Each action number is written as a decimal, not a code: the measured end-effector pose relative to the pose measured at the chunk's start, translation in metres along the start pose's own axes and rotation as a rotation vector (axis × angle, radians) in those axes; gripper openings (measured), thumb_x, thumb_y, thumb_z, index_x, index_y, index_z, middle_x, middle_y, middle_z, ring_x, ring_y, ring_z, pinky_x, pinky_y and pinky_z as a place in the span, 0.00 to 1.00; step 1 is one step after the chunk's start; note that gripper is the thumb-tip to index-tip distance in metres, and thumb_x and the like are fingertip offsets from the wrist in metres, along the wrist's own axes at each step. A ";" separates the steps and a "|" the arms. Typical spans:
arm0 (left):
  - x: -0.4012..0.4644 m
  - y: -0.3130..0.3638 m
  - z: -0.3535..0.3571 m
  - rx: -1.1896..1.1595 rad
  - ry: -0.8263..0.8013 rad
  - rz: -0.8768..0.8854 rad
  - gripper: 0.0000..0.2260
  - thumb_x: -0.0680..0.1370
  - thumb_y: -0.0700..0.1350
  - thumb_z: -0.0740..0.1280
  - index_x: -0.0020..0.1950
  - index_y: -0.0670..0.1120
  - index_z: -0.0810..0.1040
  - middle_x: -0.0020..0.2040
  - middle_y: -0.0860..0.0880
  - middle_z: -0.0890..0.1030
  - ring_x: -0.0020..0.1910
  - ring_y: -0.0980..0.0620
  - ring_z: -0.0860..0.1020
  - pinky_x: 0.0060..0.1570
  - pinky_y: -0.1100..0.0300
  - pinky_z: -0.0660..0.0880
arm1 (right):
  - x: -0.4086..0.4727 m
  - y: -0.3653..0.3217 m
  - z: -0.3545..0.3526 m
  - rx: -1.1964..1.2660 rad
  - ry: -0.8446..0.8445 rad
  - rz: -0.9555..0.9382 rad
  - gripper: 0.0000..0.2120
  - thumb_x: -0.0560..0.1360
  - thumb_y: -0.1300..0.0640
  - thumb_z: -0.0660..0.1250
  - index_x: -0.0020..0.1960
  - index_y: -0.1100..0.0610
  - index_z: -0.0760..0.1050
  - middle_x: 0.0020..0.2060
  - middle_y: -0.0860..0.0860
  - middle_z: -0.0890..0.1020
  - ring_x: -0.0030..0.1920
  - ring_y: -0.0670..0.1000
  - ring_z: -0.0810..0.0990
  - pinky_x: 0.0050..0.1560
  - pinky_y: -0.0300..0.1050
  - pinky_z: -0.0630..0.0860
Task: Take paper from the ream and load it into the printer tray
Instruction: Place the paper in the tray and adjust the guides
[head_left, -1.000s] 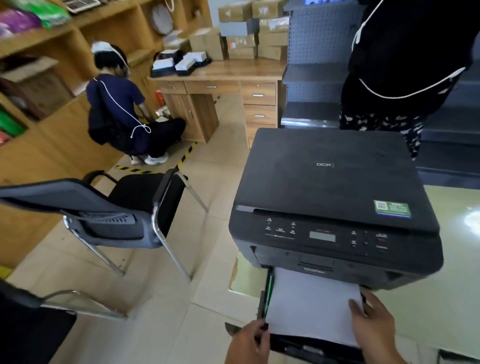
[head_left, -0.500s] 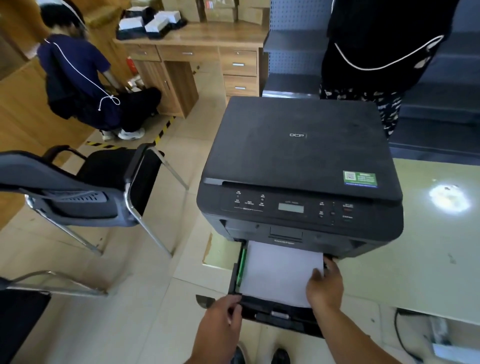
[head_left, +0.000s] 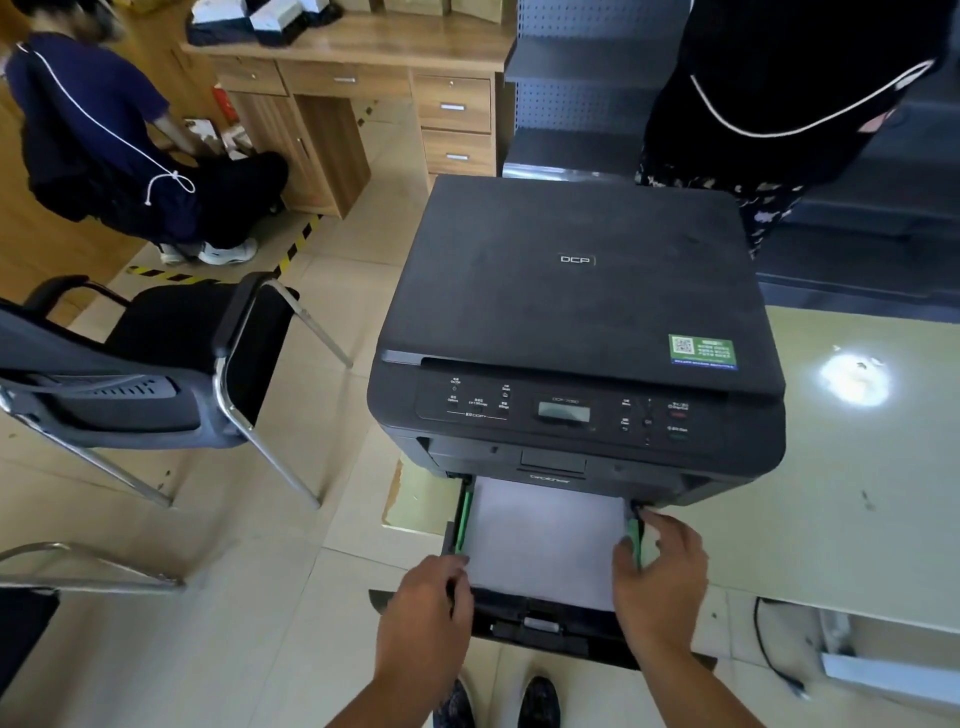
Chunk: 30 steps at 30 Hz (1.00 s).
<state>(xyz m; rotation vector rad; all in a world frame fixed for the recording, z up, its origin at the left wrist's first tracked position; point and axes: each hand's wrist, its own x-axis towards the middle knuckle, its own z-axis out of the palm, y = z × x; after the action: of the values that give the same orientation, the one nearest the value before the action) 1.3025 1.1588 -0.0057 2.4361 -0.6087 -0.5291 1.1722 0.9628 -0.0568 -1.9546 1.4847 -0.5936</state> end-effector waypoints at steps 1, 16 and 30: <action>0.006 0.002 0.001 -0.003 0.020 0.011 0.10 0.79 0.47 0.63 0.59 0.54 0.78 0.52 0.58 0.80 0.49 0.58 0.77 0.47 0.62 0.76 | 0.000 0.007 -0.003 -0.049 -0.020 0.035 0.19 0.69 0.59 0.74 0.59 0.59 0.78 0.53 0.57 0.81 0.50 0.60 0.78 0.50 0.57 0.79; 0.037 0.001 0.013 -0.044 -0.049 -0.040 0.15 0.78 0.42 0.62 0.64 0.43 0.74 0.55 0.46 0.78 0.54 0.47 0.76 0.56 0.49 0.77 | -0.003 0.015 -0.013 -0.142 -0.147 0.117 0.02 0.73 0.62 0.71 0.42 0.59 0.82 0.36 0.54 0.85 0.34 0.53 0.80 0.36 0.43 0.75; 0.034 0.011 0.023 -0.042 -0.038 -0.055 0.17 0.78 0.42 0.62 0.67 0.42 0.72 0.58 0.46 0.79 0.58 0.48 0.73 0.58 0.53 0.74 | -0.002 0.011 -0.015 -0.170 -0.156 0.132 0.03 0.73 0.61 0.71 0.43 0.59 0.84 0.38 0.54 0.86 0.35 0.54 0.83 0.35 0.41 0.74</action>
<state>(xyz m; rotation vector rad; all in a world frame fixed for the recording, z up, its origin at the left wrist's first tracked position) 1.3157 1.1230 -0.0238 2.4139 -0.5420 -0.6058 1.1542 0.9600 -0.0533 -1.9607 1.5928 -0.2589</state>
